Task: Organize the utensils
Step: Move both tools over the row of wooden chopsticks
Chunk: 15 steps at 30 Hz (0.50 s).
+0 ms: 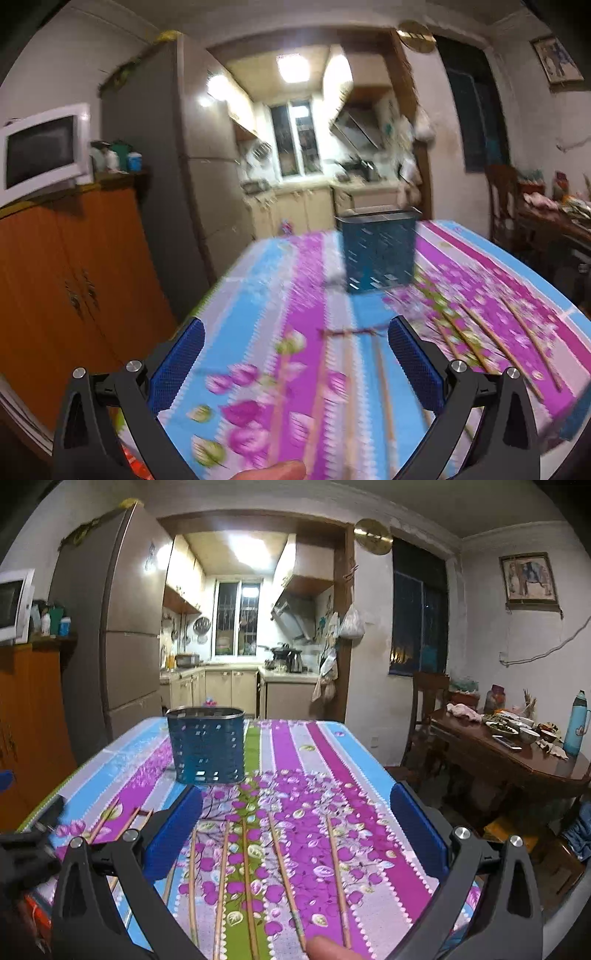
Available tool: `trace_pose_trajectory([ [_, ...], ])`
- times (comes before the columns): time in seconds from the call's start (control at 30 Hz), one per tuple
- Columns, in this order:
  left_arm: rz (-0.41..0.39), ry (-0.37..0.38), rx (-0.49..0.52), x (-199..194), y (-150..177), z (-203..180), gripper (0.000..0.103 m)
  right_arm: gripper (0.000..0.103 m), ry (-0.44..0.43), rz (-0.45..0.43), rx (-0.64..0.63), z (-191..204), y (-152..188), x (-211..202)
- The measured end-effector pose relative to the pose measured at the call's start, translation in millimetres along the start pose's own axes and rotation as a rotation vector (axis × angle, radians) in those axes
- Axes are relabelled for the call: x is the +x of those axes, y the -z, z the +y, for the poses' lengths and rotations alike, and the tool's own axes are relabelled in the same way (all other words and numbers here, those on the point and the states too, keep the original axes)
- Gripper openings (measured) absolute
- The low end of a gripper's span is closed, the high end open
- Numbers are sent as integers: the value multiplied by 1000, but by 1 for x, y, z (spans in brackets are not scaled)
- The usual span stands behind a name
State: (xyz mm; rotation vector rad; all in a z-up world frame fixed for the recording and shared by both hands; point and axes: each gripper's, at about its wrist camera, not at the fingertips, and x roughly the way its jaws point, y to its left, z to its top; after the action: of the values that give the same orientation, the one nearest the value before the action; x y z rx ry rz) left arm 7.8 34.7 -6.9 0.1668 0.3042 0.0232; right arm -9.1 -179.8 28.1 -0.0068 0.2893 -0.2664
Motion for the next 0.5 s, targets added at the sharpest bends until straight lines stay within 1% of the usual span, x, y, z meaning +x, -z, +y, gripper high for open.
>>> trace_pose_trajectory([
  [0.03,5,-8,-1,2,1,8,100,98,16,-10,0,-5,1,-1],
  [0.1,56,-46,-11,11,8,34,100,98,42,-10,0,-11,1,-1],
  [0.17,100,-63,-34,15,17,61,100,98,70,0,11,-23,5,2],
  [0.23,148,-77,-59,16,25,84,100,98,71,11,13,-35,11,5],
  [0.3,192,-91,-70,16,33,101,100,98,35,29,8,-44,16,10],
  [0.37,219,-126,-37,10,43,109,100,98,-15,82,11,-56,24,17],
  [0.43,227,-126,-9,3,52,111,100,98,-31,145,35,-67,33,21],
  [0.5,233,-104,5,-5,63,111,100,98,-40,182,38,-71,42,21],
])
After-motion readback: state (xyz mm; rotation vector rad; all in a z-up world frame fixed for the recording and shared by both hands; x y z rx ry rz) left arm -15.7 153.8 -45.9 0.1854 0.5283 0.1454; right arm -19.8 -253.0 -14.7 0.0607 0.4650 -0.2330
